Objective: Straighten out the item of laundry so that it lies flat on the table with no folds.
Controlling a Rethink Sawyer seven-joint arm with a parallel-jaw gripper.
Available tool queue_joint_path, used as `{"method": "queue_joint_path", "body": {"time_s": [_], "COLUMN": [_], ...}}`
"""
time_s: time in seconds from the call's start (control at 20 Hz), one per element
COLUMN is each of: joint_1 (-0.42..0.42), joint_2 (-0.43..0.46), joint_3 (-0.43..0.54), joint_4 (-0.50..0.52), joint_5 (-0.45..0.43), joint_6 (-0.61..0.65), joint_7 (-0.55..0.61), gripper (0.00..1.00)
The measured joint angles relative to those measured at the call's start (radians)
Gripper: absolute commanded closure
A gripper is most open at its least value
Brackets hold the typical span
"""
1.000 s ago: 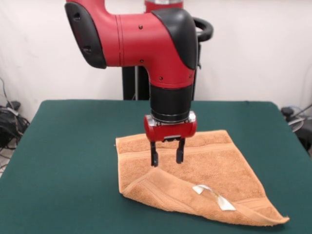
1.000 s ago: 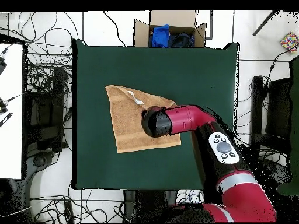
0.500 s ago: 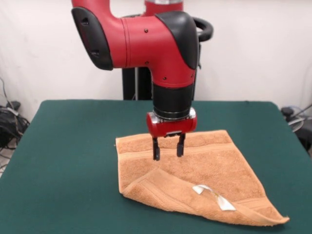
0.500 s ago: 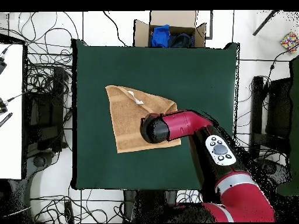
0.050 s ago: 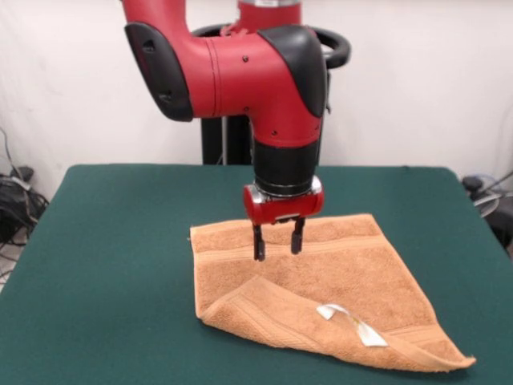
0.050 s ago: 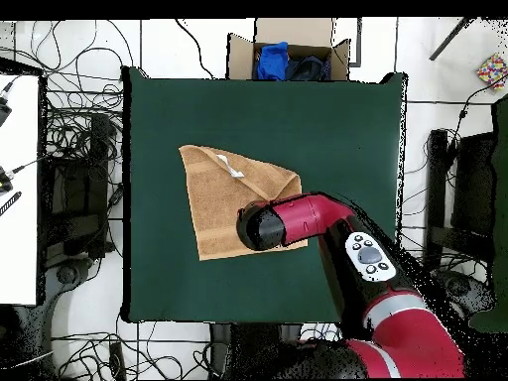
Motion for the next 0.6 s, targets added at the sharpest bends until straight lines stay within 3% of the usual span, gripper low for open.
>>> {"method": "queue_joint_path", "body": {"time_s": [0.6], "joint_1": [0.0], "joint_2": [0.076], "joint_3": [0.0], "joint_4": [0.004], "joint_5": [-0.033], "joint_6": [-0.079], "joint_7": [0.0], "gripper": [0.0]}}
